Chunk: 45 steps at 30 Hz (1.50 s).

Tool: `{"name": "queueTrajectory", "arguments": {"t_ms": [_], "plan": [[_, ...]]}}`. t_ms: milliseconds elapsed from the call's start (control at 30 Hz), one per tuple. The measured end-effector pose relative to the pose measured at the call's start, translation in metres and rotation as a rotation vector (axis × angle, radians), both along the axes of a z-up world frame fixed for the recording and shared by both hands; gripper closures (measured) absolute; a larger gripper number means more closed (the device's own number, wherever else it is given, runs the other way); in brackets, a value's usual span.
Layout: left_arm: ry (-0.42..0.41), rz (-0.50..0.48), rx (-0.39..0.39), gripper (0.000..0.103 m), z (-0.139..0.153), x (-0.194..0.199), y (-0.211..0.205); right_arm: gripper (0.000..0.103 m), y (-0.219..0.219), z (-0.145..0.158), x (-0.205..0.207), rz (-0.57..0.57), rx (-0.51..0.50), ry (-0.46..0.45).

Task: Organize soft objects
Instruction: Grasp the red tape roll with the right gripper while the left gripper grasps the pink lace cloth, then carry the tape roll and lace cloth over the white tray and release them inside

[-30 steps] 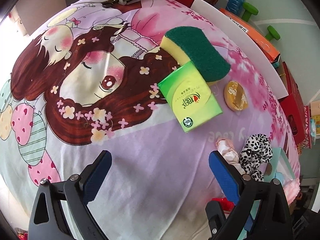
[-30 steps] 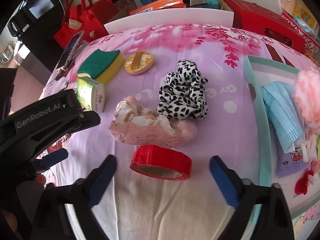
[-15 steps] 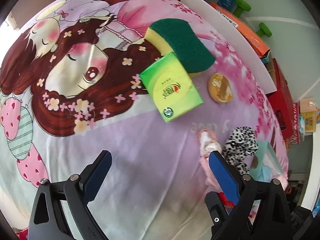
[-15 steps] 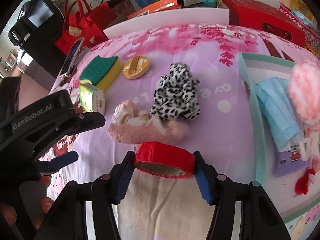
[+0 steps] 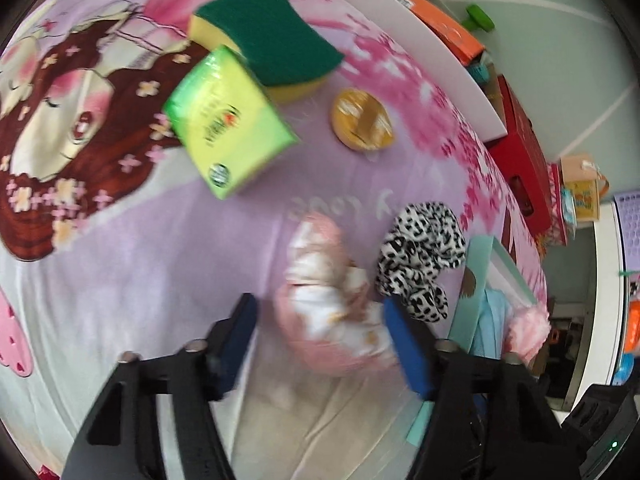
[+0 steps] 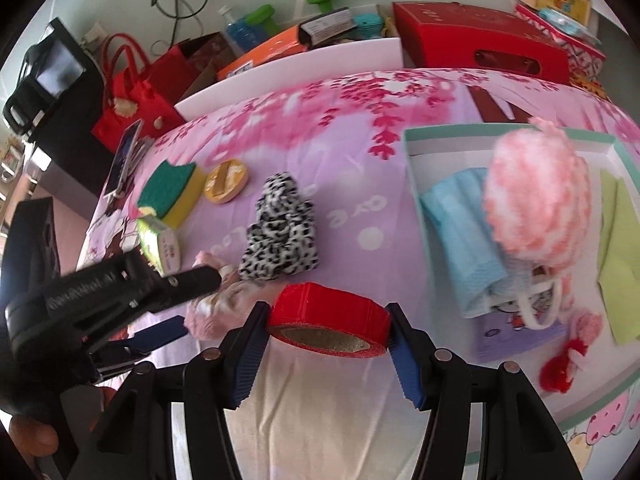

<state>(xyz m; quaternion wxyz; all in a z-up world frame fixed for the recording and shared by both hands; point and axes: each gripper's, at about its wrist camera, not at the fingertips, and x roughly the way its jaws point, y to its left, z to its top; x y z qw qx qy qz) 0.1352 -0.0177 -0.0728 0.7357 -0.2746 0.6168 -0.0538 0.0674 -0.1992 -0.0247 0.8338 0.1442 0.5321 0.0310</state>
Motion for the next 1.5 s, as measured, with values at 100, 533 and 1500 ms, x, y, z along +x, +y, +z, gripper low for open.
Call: {"name": "queueTrajectory", "arguments": {"t_ms": [100, 533, 1500], "plan": [[0.004, -0.023, 0.013, 0.056, -0.003, 0.001, -0.008, 0.042, -0.007, -0.001, -0.001, -0.017, 0.004, 0.004], [-0.039, -0.042, 0.046, 0.089, 0.003, -0.002, -0.010, 0.042, -0.008, -0.001, -0.001, -0.022, 0.013, 0.008], [-0.361, -0.190, 0.069, 0.089, 0.098, -0.033, -0.058, 0.042, -0.075, 0.070, -0.042, -0.205, -0.001, -0.210]]}}
